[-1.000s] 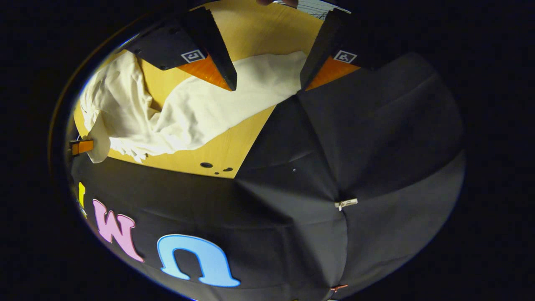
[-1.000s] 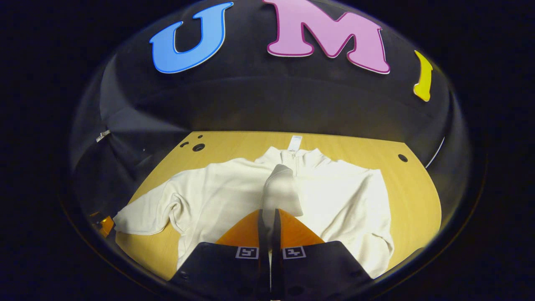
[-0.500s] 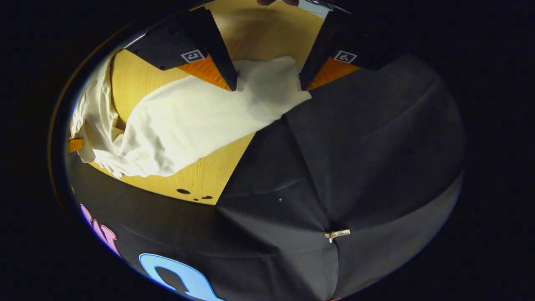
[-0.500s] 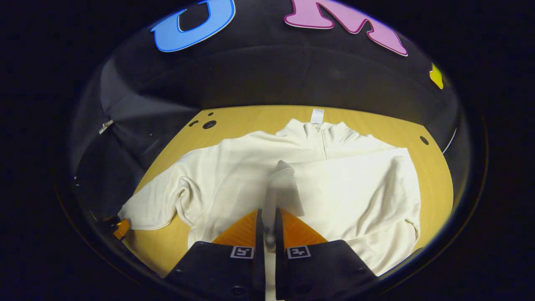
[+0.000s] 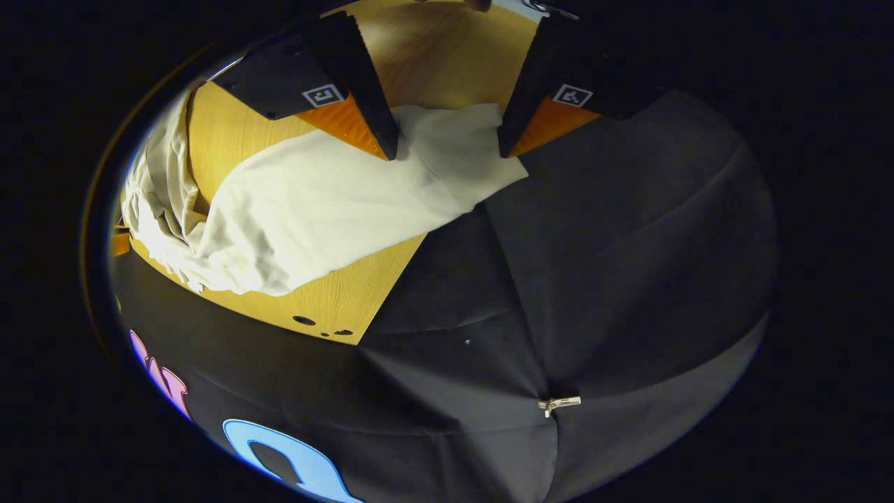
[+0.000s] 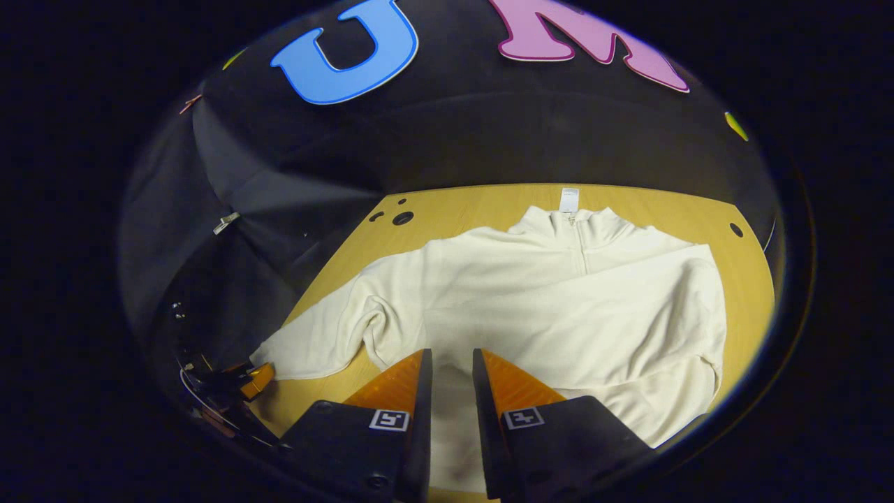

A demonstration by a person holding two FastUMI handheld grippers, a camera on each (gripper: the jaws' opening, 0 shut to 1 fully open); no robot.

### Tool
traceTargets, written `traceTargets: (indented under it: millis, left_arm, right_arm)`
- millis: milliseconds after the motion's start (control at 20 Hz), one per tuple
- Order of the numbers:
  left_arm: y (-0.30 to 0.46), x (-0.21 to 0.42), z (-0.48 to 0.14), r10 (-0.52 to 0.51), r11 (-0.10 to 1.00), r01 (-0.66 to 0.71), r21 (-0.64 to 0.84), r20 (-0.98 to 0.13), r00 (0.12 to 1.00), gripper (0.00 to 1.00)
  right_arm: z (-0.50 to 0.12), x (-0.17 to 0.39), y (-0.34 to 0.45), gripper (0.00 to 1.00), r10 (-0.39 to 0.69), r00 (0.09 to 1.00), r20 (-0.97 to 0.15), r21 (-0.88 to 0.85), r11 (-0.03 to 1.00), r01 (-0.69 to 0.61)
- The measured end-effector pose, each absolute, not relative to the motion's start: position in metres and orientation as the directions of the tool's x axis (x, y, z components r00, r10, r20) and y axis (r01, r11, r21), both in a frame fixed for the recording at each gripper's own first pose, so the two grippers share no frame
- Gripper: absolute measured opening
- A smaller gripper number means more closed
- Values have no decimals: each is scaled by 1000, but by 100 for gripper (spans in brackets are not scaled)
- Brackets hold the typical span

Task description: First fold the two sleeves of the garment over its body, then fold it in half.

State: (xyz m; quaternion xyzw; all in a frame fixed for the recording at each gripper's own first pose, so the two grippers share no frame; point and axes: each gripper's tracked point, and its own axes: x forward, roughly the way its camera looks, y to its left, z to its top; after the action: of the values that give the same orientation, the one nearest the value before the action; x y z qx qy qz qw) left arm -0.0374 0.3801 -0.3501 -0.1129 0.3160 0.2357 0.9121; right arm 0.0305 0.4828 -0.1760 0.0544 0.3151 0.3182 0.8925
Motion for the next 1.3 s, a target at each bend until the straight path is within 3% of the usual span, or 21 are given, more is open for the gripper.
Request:
traceTargets:
  millis: [50,250,450,700,750,850,900,1000,1250,1300]
  left_arm:
    - [374,-33,-349,329,880,-471,-63,-633,700,92]
    - [364,-24,-348,302,913,-407,-17,-643,704,27]
    - [366,-22,-345,274,909,-412,-61,-658,702,17]
    - [362,-18,-326,286,901,-428,-66,-651,703,12]
    - [361,-17,-318,296,899,-433,-61,-642,707,16]
    - [355,-15,-301,304,896,-439,-66,-631,714,10]
    - [350,-12,-288,305,898,-435,-71,-612,729,16]
    - [338,-3,-257,308,908,-414,-69,-559,770,10]
    - [286,23,-182,293,936,-348,-52,-432,853,15]
    - [268,30,-167,277,943,-328,-60,-408,870,12]
  right_arm:
    - [-175,30,472,34,591,610,-528,286,800,-528]
    - [-167,26,428,34,546,665,-509,265,835,-483]
    - [-156,22,380,34,509,714,-481,266,860,-435]
    - [-148,22,320,34,458,762,-458,278,888,-366]
    - [-149,21,309,34,444,769,-459,271,895,-355]
    - [-150,21,285,34,400,794,-458,223,916,-333]
    - [-151,22,272,34,376,808,-454,199,926,-319]
    - [-153,21,258,34,361,813,-457,195,932,-304]
    - [-156,25,212,34,321,831,-454,228,944,-240]
    - [-157,26,204,34,318,832,-454,232,944,-234]
